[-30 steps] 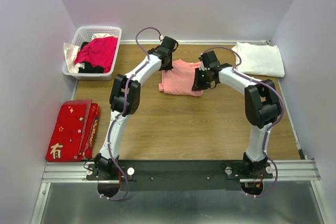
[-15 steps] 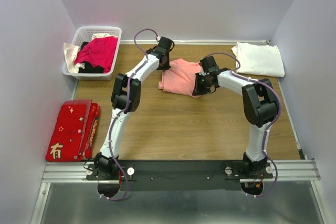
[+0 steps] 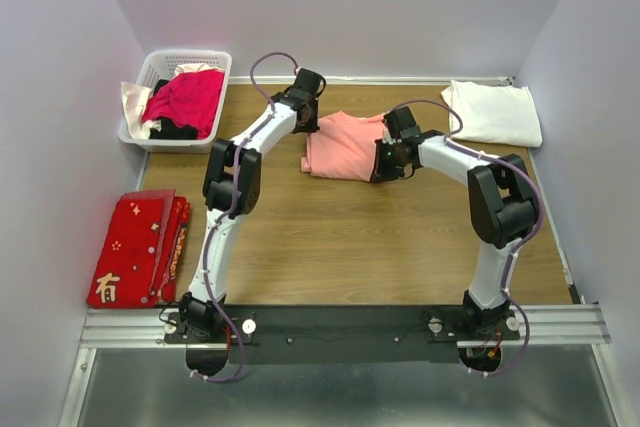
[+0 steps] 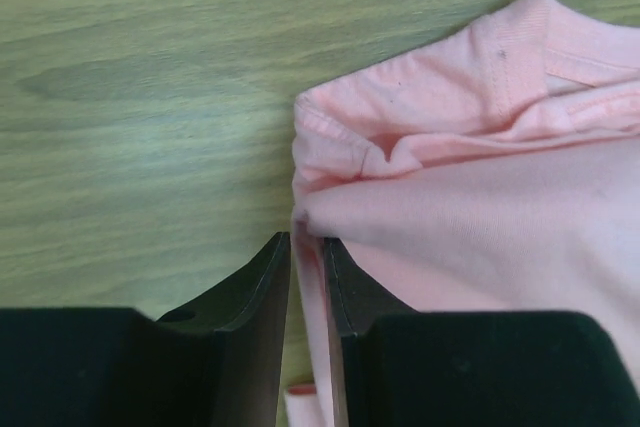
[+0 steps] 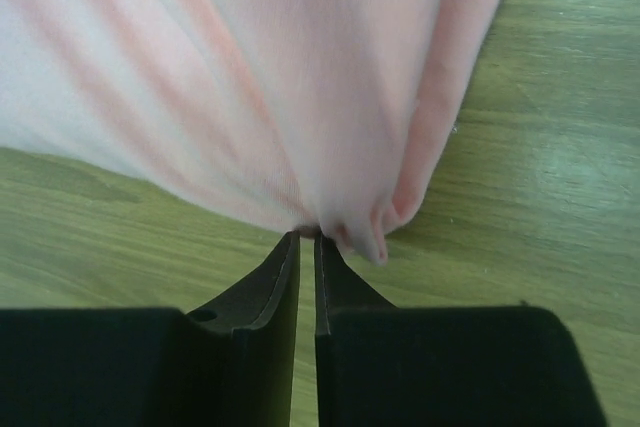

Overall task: Fold and stack the t-shirts
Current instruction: Fold the tshirt

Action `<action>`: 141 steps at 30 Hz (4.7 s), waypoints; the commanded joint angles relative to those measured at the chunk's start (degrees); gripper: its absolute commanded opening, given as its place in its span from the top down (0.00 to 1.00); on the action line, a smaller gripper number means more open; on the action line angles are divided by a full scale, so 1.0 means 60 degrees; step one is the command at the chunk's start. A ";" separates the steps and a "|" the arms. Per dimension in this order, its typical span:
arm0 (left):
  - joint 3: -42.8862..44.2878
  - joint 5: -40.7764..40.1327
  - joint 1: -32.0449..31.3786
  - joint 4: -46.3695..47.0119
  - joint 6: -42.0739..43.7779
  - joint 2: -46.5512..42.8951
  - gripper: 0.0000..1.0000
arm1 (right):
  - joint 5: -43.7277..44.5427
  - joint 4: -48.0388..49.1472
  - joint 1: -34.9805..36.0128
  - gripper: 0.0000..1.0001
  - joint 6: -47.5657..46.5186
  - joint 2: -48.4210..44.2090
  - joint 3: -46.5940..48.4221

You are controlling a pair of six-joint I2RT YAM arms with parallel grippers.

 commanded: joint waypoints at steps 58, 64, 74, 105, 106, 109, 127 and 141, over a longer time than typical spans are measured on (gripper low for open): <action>-0.8420 0.0226 -0.1465 0.1979 -0.0064 -0.4804 0.72 | 0.0214 -0.1506 -0.1821 0.64 -0.0342 0.5510 0.8026; -0.7863 0.0270 -0.1494 0.1979 -0.0079 -0.4672 0.72 | -0.0007 -0.1492 -0.1777 0.64 -0.0576 0.4544 0.7631; -0.7570 0.0329 -0.1524 0.2008 -0.0049 -0.4555 0.72 | -0.0460 -0.1462 -0.1498 0.64 -0.0738 0.3809 0.7337; -0.7218 0.0446 -0.1524 0.1891 0.0170 -0.4218 0.72 | -0.0664 -0.1462 -0.1176 0.66 -0.0679 0.5069 0.7249; -0.7233 0.0446 -0.1509 0.1891 0.0170 -0.4218 0.72 | -0.0738 -0.1477 -0.1161 0.66 -0.0665 0.5128 0.7235; -0.7233 0.0446 -0.1524 0.1891 0.0170 -0.4218 0.72 | -0.0987 -0.1477 -0.1161 0.80 -0.0665 0.5143 0.7191; -0.7438 0.0300 -0.1524 0.1730 -0.0078 -0.3955 0.72 | 0.0784 -0.1389 -0.1073 0.99 -0.0782 0.2918 0.6985; -0.7819 0.0021 -0.1626 0.1394 -0.0137 -0.2842 0.70 | 0.2015 -0.1360 -0.1307 0.99 -0.0563 0.3794 0.7659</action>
